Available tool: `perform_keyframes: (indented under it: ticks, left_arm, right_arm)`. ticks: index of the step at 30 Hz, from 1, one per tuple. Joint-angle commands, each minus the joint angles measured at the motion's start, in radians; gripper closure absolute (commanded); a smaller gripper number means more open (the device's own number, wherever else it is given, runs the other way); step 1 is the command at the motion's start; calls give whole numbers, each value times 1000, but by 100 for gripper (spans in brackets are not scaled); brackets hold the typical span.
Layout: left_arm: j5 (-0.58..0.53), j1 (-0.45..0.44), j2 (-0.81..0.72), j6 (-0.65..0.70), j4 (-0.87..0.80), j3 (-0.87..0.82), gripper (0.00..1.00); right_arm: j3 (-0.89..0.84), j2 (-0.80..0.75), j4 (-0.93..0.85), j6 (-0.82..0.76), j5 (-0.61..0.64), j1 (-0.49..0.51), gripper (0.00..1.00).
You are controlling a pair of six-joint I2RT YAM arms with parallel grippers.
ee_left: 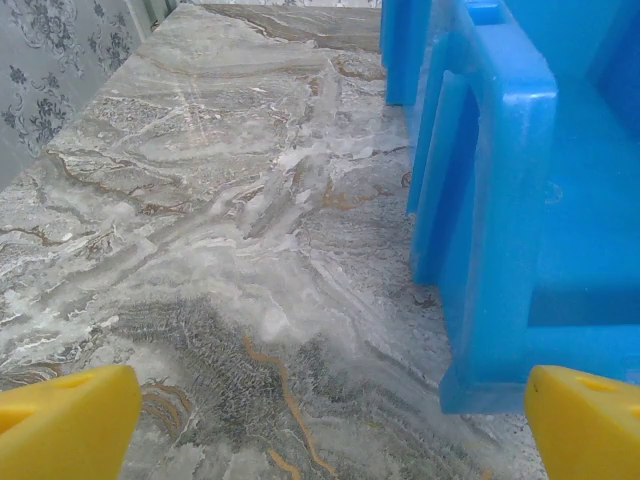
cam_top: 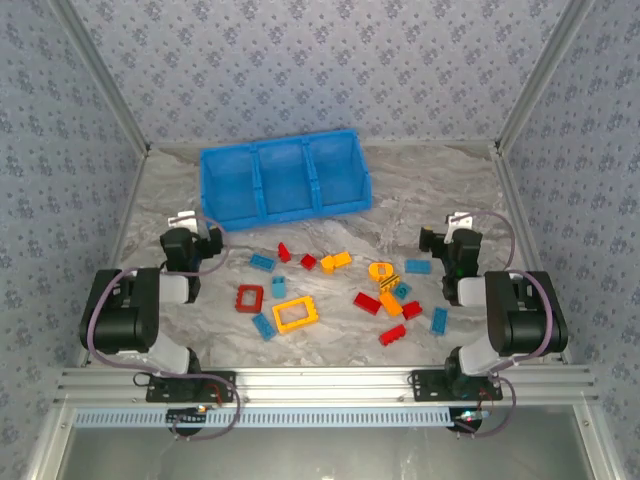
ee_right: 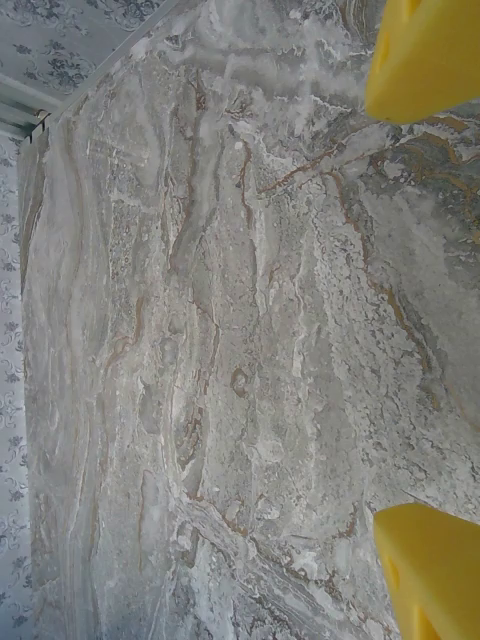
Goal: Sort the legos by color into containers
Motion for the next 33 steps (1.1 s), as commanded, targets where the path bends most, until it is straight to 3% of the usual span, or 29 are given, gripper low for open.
perform_keyframes:
  ticks: [1, 26, 28, 30, 33]
  left_arm:
    - [11, 1, -8, 0, 19, 11, 2]
    - [11, 0, -9, 1, 24, 11, 2]
    - [2, -13, -72, 17, 5, -4, 2]
    - [-131, -94, -251, 58, -181, 26, 2]
    - [-201, -195, -505, 55, -451, 139, 2]
  right_arm:
    - [25, 9, -10, -10, -7, -9, 0]
    - [21, 5, -4, -11, -5, -8, 0]
    - [21, -29, -25, -15, 9, 0, 0]
    - [78, -156, -237, -39, 109, 46, 0]
    - [179, -399, -487, -47, 200, 123, 0]
